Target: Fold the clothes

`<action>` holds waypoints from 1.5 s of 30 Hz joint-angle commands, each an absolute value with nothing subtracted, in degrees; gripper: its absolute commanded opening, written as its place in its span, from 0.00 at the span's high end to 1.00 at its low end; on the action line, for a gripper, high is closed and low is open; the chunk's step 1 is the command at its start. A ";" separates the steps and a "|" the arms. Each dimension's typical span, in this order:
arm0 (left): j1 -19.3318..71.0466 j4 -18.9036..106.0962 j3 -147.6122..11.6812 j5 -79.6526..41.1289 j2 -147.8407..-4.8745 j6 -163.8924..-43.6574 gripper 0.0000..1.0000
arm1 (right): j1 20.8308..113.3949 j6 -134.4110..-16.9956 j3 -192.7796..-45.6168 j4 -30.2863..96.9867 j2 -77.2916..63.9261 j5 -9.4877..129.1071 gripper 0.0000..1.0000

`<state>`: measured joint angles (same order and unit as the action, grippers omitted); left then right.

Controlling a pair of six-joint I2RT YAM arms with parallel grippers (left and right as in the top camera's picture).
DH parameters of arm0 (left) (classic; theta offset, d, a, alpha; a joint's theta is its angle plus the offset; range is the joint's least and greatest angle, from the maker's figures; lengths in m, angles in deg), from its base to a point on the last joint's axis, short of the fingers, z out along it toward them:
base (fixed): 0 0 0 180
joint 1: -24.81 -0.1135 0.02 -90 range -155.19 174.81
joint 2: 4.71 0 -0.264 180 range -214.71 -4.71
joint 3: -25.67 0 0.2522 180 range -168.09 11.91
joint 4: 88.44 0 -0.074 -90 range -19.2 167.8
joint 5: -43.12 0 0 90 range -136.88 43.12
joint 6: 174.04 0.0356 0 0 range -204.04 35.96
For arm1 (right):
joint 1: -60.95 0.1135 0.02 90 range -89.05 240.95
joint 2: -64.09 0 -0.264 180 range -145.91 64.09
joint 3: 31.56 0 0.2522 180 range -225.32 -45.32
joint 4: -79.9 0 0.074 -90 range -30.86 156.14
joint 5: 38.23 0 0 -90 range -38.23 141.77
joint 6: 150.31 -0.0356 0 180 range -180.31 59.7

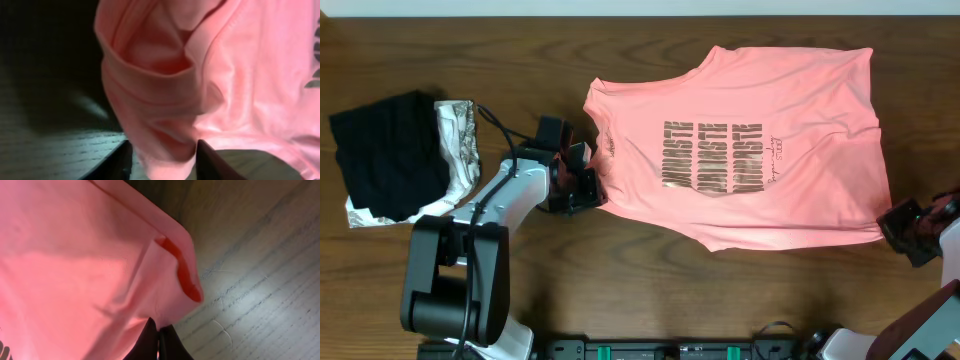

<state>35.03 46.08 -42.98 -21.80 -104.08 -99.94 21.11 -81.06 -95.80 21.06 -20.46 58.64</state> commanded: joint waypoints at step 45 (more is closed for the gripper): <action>27.66 32.00 -43.57 -25.93 -89.66 -99.81 0.94 | 21.60 -79.75 -95.69 12.05 -11.00 61.04 0.99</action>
